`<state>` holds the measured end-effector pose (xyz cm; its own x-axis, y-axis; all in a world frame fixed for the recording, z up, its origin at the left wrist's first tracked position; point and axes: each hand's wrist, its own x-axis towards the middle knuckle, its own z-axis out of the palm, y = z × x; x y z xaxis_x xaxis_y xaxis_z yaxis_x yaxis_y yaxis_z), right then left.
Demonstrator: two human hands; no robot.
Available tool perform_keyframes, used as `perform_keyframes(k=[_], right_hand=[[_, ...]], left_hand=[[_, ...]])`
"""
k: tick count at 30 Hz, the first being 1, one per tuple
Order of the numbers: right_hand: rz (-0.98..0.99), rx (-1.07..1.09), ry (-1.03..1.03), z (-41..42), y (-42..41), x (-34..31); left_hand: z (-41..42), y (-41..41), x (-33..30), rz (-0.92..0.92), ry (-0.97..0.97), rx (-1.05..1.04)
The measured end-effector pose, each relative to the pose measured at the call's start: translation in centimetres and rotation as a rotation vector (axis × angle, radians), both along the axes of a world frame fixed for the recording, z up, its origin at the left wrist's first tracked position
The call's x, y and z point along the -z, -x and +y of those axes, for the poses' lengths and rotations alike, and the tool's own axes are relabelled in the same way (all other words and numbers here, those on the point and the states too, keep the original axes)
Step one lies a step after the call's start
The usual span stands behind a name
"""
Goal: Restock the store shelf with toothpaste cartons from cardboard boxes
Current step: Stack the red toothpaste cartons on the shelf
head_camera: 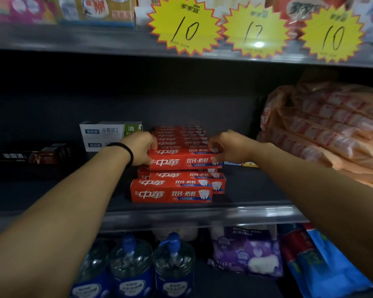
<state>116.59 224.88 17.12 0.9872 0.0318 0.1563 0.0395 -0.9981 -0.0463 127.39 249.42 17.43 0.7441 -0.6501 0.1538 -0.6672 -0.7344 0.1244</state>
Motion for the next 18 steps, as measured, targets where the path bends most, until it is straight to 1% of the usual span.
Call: perform_keyframes(k=[6,12,14,18], right_hand=[[-0.008,0.012,0.071,-0.5,-1.4,0.8],[-0.093,-0.002,0.2,-0.4,-1.1,1.2],[-0.098,0.007,0.193,-0.2,-1.1,1.4],[-0.05,0.024,0.129,0.0,-1.1,1.6]], left_hand=[[-0.5,-1.1,1.1,-0.074,-0.022,-0.006],[-0.5,-1.5,1.4,-0.116,-0.024,0.028],[-0.5,-1.6,1.7,-0.116,-0.018,0.032],[-0.5,-1.3,1.9,-0.123,-0.02,0.032]])
